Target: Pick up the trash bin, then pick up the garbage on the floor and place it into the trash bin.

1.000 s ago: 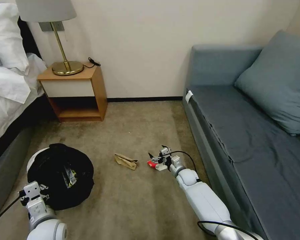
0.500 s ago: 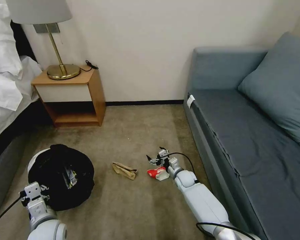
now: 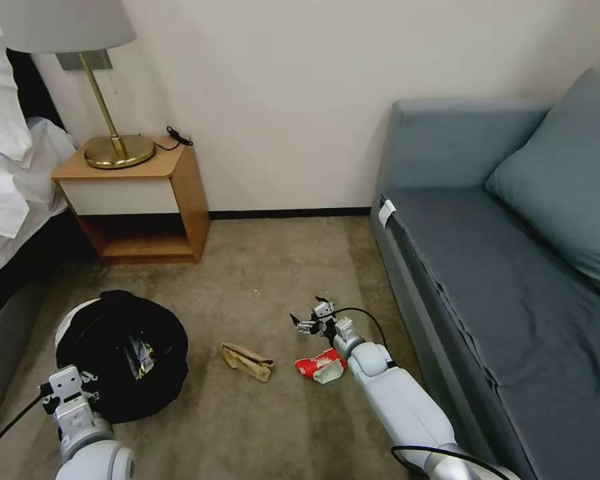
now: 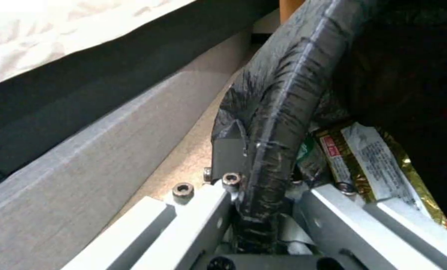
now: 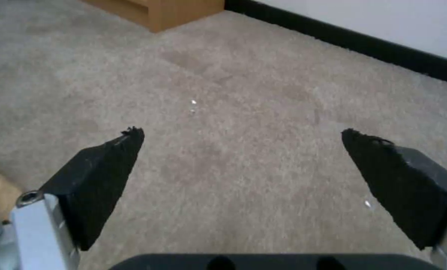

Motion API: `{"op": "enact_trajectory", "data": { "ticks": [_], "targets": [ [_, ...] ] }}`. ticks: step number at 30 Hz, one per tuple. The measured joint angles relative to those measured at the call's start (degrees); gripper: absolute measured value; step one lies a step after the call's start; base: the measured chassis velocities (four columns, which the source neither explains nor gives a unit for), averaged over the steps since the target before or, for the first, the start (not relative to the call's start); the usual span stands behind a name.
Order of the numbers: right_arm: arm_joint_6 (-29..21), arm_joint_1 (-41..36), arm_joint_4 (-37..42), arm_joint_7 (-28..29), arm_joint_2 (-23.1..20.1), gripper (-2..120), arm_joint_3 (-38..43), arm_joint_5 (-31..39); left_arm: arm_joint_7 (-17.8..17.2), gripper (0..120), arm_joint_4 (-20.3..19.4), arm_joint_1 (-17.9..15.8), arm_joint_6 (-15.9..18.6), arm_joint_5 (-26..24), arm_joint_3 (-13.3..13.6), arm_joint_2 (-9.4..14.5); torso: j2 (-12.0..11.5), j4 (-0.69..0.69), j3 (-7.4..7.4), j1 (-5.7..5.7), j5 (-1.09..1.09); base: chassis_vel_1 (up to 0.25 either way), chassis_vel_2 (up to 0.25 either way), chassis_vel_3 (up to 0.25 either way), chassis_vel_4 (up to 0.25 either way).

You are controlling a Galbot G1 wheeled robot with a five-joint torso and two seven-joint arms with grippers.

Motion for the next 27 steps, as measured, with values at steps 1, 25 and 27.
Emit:
{"op": "enact_trajectory", "data": {
  "ticks": [1, 25, 27],
  "targets": [
    [0.1, 0.0, 0.0, -0.1, -0.1, 100, -0.3, -0.1, 0.0, 0, 0.0, 0.0, 0.0, 0.0, 0.0, 0.0, 0.0, 0.0, 0.0, 0.0, 0.01, -0.112, 0.099, 0.101, -0.078],
    [-12.0, 1.6, 11.6, -12.9, -2.9, 100, -18.8, 3.7, 0.1, 0, -2.2, 0.6, 1.3, 1.2, -1.3, -0.5, 0.0, 0.0, 0.0, 0.0, -0.01, -0.031, 0.027, 0.029, -0.031],
    [-13.8, 0.6, 13.0, -13.4, -2.6, 100, -22.3, 4.6, 0.1, 0, -3.3, 1.1, 1.5, 1.5, -1.5, -0.9, 0.0, 0.0, 0.0, 0.0, -0.01, 0.0, 0.0, 0.0, 0.0]
  ]
}}
